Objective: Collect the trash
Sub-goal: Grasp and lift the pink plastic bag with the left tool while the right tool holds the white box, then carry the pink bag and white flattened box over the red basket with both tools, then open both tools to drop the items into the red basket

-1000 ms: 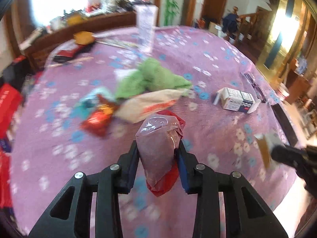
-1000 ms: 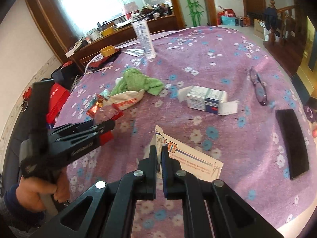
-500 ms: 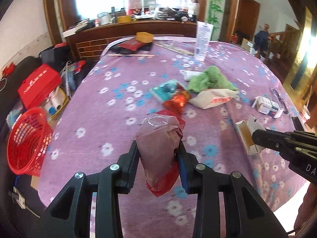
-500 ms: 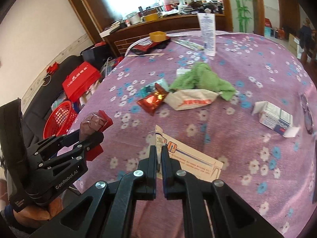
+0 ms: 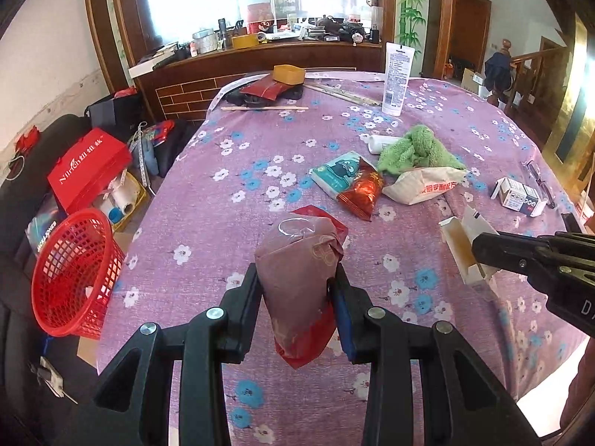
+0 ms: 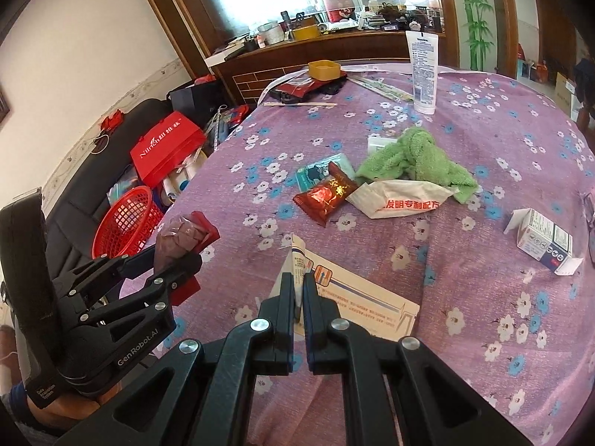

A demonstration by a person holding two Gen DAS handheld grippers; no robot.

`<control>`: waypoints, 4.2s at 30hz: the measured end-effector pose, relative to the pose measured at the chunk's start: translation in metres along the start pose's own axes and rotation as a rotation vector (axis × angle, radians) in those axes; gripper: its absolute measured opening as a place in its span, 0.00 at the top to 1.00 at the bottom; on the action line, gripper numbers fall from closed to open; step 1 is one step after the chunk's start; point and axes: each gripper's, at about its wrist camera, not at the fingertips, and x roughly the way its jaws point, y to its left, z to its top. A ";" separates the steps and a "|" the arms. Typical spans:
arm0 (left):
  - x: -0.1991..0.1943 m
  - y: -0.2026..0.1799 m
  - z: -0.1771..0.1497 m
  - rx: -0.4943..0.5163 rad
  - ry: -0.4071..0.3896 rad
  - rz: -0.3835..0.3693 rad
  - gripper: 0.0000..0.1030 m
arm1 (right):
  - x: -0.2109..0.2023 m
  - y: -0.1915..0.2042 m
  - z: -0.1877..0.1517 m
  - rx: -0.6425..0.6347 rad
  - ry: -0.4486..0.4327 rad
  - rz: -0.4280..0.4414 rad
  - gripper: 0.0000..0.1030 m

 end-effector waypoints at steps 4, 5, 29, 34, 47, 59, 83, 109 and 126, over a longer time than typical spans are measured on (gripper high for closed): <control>-0.001 0.002 0.001 0.010 -0.007 0.005 0.66 | 0.002 0.002 0.001 -0.002 0.000 0.000 0.95; -0.001 0.002 0.001 0.010 -0.008 0.006 0.66 | 0.002 0.002 0.001 -0.001 0.000 0.000 0.95; 0.000 0.018 0.003 -0.006 -0.011 0.051 0.66 | 0.011 0.015 0.009 -0.025 0.018 0.014 0.95; 0.000 0.023 0.004 -0.012 -0.011 0.055 0.66 | 0.013 0.019 0.011 -0.034 0.021 0.017 0.95; 0.001 0.036 0.001 -0.034 -0.007 0.063 0.66 | 0.019 0.030 0.013 -0.048 0.030 0.022 0.95; 0.003 0.052 -0.005 -0.070 -0.001 0.073 0.66 | 0.032 0.046 0.015 -0.079 0.054 0.034 0.95; -0.006 0.122 -0.010 -0.199 -0.025 0.118 0.66 | 0.057 0.090 0.043 -0.133 0.074 0.081 0.95; -0.036 0.314 -0.034 -0.488 -0.036 0.242 0.66 | 0.141 0.269 0.126 -0.096 0.139 0.530 0.94; -0.014 0.343 -0.030 -0.500 -0.015 0.221 0.37 | 0.214 0.287 0.135 0.055 0.199 0.585 0.47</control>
